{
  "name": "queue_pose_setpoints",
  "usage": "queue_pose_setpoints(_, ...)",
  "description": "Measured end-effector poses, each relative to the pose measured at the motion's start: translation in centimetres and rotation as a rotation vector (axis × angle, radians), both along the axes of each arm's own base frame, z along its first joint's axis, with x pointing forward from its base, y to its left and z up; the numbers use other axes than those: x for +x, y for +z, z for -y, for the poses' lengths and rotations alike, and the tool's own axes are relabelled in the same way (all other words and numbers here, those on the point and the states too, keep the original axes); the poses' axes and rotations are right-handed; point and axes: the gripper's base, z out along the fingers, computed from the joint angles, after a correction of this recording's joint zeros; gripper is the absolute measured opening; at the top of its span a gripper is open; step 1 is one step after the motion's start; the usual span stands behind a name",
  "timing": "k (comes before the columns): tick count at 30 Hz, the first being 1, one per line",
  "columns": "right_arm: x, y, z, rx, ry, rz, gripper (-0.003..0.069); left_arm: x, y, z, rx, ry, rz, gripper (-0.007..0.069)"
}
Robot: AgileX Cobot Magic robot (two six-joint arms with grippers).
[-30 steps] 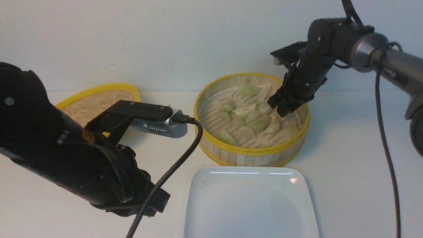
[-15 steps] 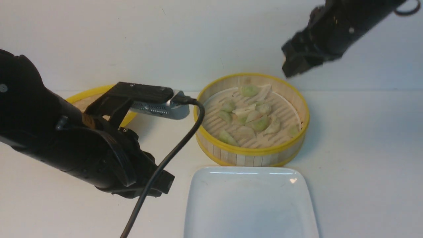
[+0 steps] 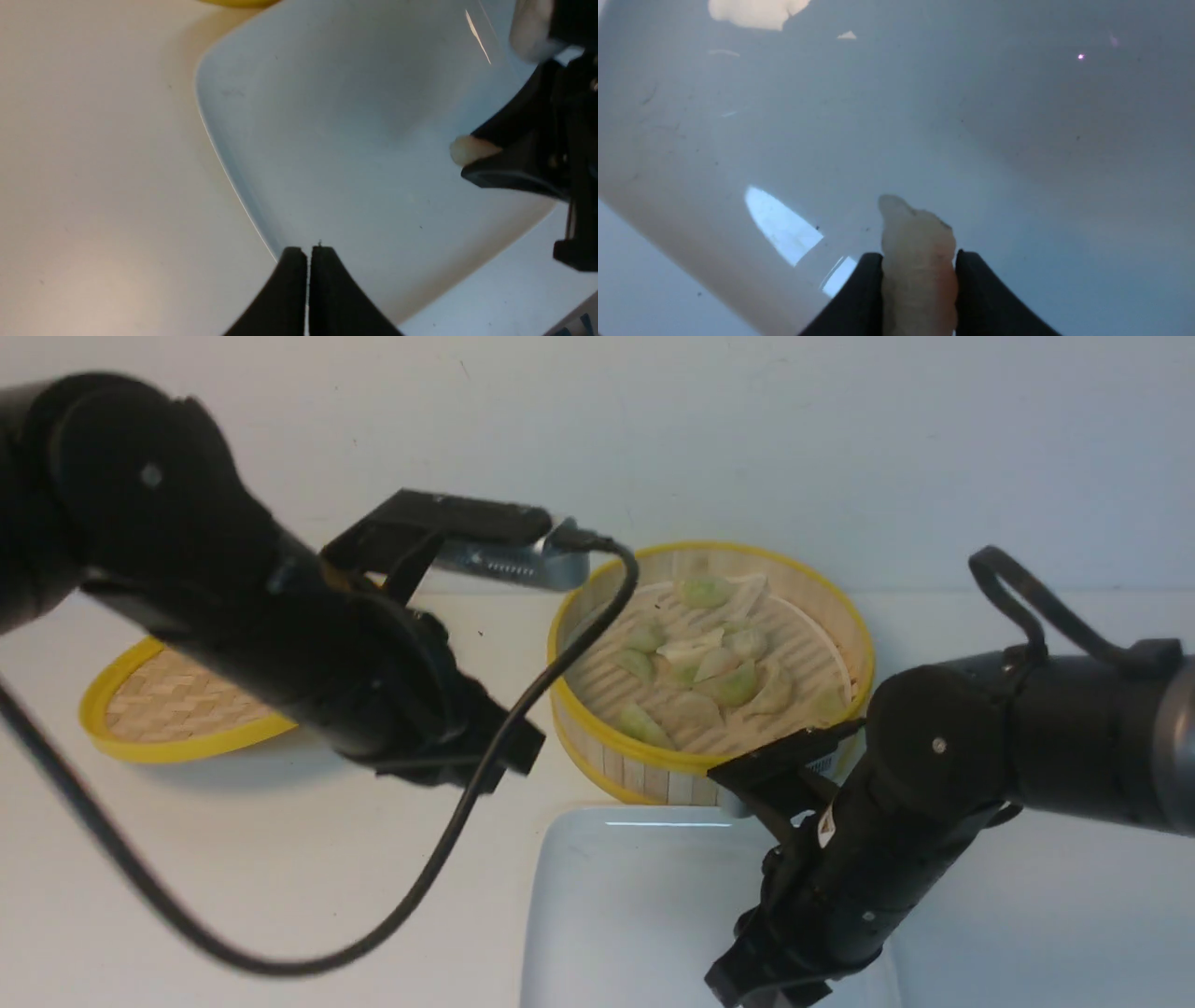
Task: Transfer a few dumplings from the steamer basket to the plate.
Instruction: Use the right arm to put the dumpling into the plate, then use the left arm to grab a dumpling from the steamer
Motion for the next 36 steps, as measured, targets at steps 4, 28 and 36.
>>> queue_pose_setpoints(4,0.2,-0.6,-0.1,-0.008,-0.003,-0.004,0.0282,4.2,0.6,2.0,0.013,-0.017,0.005,-0.0006)
queue_pose_setpoints(28,-4.9,16.0,10.9,0.099,-0.199,0.374,0.0276,17.1,-12.5,10.3,0.319,-0.225,0.044,0.0447)
queue_pose_setpoints(36,-6.4,17.7,12.5,0.127,-0.248,0.449,0.0246,17.6,-13.5,11.1,0.315,-0.191,0.087,0.0550)
